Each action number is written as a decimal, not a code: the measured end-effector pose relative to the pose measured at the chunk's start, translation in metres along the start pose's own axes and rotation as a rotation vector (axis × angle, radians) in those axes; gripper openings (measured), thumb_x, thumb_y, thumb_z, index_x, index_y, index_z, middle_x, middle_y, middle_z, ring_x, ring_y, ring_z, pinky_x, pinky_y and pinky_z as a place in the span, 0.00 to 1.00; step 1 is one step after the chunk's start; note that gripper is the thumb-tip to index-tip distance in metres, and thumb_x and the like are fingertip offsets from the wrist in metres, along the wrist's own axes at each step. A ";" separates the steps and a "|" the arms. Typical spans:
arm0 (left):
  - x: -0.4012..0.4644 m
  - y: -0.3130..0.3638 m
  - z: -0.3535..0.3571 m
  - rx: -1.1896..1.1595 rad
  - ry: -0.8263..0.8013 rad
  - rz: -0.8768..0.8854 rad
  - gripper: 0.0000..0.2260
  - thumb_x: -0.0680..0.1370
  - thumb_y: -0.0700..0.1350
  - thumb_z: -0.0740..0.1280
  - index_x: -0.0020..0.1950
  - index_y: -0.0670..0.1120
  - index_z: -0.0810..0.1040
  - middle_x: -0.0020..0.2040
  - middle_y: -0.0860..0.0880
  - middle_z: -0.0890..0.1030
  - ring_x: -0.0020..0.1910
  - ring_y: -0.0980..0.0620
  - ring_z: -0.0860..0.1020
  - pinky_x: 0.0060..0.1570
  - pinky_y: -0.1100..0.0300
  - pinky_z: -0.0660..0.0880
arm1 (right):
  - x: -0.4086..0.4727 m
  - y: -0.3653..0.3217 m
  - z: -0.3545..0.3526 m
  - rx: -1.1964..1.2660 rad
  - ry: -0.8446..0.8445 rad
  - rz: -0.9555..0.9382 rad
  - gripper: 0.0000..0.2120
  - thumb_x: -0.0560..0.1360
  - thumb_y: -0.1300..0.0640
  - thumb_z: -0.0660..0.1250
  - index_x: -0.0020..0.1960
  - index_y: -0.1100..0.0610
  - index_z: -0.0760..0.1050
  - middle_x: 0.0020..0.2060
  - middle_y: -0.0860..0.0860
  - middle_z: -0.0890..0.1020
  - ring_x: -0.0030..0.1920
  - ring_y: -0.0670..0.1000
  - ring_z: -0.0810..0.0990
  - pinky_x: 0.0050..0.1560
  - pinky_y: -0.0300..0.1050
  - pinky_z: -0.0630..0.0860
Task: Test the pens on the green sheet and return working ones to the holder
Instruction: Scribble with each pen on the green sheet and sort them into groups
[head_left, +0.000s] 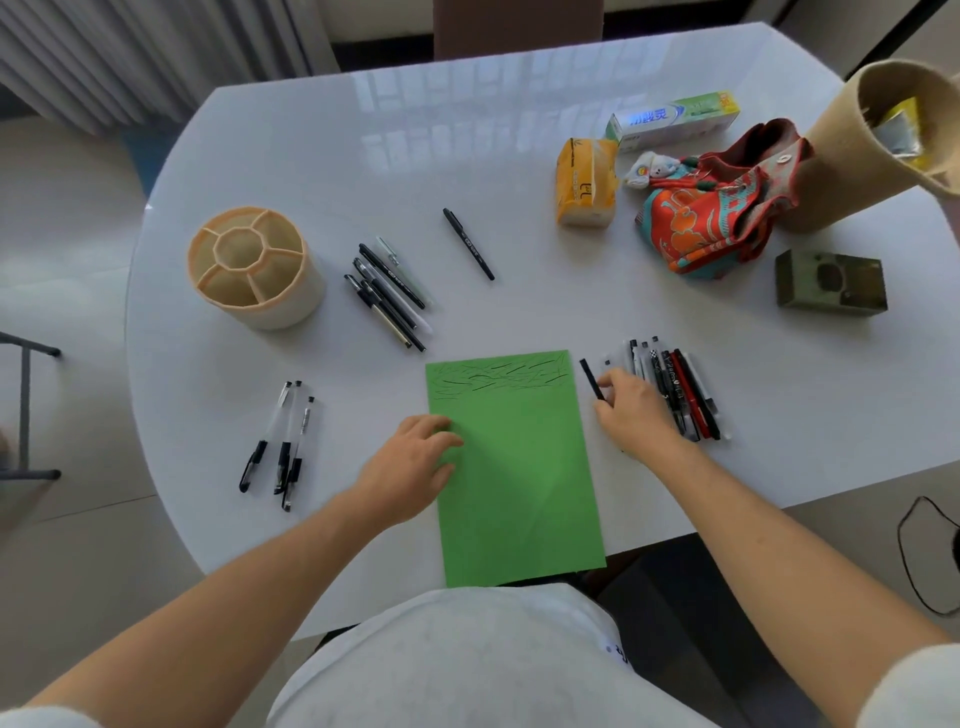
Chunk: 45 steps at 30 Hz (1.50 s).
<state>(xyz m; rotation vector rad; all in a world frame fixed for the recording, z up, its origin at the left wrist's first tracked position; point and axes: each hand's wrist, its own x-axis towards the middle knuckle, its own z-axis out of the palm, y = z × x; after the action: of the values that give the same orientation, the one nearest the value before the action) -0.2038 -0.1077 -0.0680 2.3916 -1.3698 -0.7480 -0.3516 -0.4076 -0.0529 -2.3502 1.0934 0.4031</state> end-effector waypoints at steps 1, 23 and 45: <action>-0.003 -0.002 0.001 0.012 -0.004 -0.002 0.17 0.78 0.46 0.67 0.67 0.48 0.77 0.71 0.45 0.72 0.70 0.44 0.67 0.71 0.49 0.67 | 0.002 0.001 0.001 -0.026 0.029 -0.007 0.14 0.79 0.59 0.65 0.63 0.58 0.74 0.52 0.54 0.79 0.53 0.56 0.79 0.49 0.47 0.73; -0.010 0.000 0.009 -0.045 -0.020 -0.087 0.18 0.78 0.49 0.64 0.68 0.50 0.77 0.77 0.48 0.65 0.75 0.48 0.61 0.74 0.50 0.60 | 0.158 -0.170 0.015 -0.007 0.202 -0.146 0.13 0.79 0.52 0.62 0.57 0.57 0.77 0.58 0.60 0.79 0.55 0.63 0.80 0.55 0.51 0.75; 0.009 0.032 -0.012 -0.399 -0.041 -0.042 0.12 0.81 0.51 0.64 0.64 0.54 0.79 0.45 0.64 0.76 0.44 0.67 0.75 0.42 0.71 0.67 | -0.100 -0.064 0.020 1.225 0.084 0.127 0.08 0.75 0.70 0.66 0.45 0.62 0.83 0.32 0.55 0.80 0.34 0.51 0.77 0.36 0.42 0.76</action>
<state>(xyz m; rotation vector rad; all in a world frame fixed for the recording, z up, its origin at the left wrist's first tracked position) -0.2160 -0.1315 -0.0451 2.1055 -1.0661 -0.9815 -0.3663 -0.2999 -0.0023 -1.2137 1.0664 -0.2892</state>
